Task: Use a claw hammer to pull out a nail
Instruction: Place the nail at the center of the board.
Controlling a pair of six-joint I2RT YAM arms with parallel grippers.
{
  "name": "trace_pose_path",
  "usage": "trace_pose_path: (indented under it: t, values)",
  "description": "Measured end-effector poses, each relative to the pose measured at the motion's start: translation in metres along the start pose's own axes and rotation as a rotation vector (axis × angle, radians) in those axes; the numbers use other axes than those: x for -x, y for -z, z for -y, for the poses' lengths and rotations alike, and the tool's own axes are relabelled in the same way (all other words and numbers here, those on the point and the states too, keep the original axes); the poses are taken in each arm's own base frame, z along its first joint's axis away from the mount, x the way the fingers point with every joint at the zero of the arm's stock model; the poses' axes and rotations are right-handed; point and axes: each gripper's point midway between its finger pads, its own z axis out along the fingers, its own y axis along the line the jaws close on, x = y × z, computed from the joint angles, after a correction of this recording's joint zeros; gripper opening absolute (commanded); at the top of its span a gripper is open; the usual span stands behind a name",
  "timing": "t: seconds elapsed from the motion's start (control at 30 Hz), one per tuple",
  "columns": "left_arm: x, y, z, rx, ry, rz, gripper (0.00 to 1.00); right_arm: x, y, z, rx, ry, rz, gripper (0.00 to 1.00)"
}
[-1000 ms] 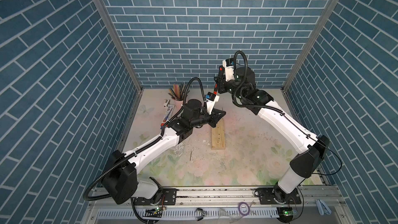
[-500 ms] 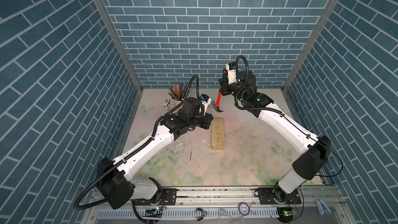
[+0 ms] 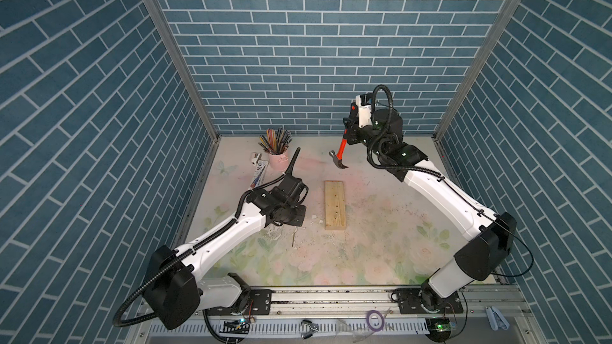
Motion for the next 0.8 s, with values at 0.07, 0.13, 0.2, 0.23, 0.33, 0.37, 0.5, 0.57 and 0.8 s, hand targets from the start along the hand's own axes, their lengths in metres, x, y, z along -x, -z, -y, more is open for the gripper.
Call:
trace_pose_path:
  t: [0.07, 0.13, 0.2, 0.23, 0.33, 0.37, 0.5, 0.57, 0.8]
  values:
    - [-0.021, -0.014, -0.011, 0.036, 0.015, -0.054, 0.01, -0.001, 0.000, 0.001, 0.000, 0.000, -0.002, 0.00]
    - [-0.036, -0.024, -0.019, 0.061, 0.031, -0.095, 0.01, 0.000, 0.000, 0.001, 0.002, -0.001, -0.002, 0.00]
    - [-0.044, -0.031, -0.022, 0.072, 0.045, -0.112, 0.01, 0.000, 0.000, 0.002, 0.002, 0.000, -0.002, 0.00]
    - [-0.045, -0.032, -0.023, 0.075, 0.050, -0.116, 0.01, 0.000, 0.000, 0.002, 0.002, -0.001, -0.002, 0.00]
    - [-0.047, -0.039, -0.025, 0.083, 0.060, -0.122, 0.01, -0.001, 0.000, 0.001, 0.005, -0.001, -0.002, 0.00]
    - [-0.048, -0.042, -0.025, 0.085, 0.066, -0.125, 0.01, -0.001, 0.000, 0.001, 0.005, -0.001, -0.003, 0.00]
    - [-0.051, -0.053, -0.026, 0.093, 0.084, -0.138, 0.01, -0.003, -0.001, 0.001, 0.005, -0.001, -0.007, 0.00]
    - [-0.054, -0.058, -0.028, 0.104, 0.096, -0.149, 0.01, -0.005, -0.001, 0.002, 0.006, 0.000, -0.012, 0.00]
    - [-0.059, -0.065, -0.034, 0.139, 0.129, -0.158, 0.04, -0.006, -0.001, 0.001, 0.007, 0.000, -0.014, 0.00]
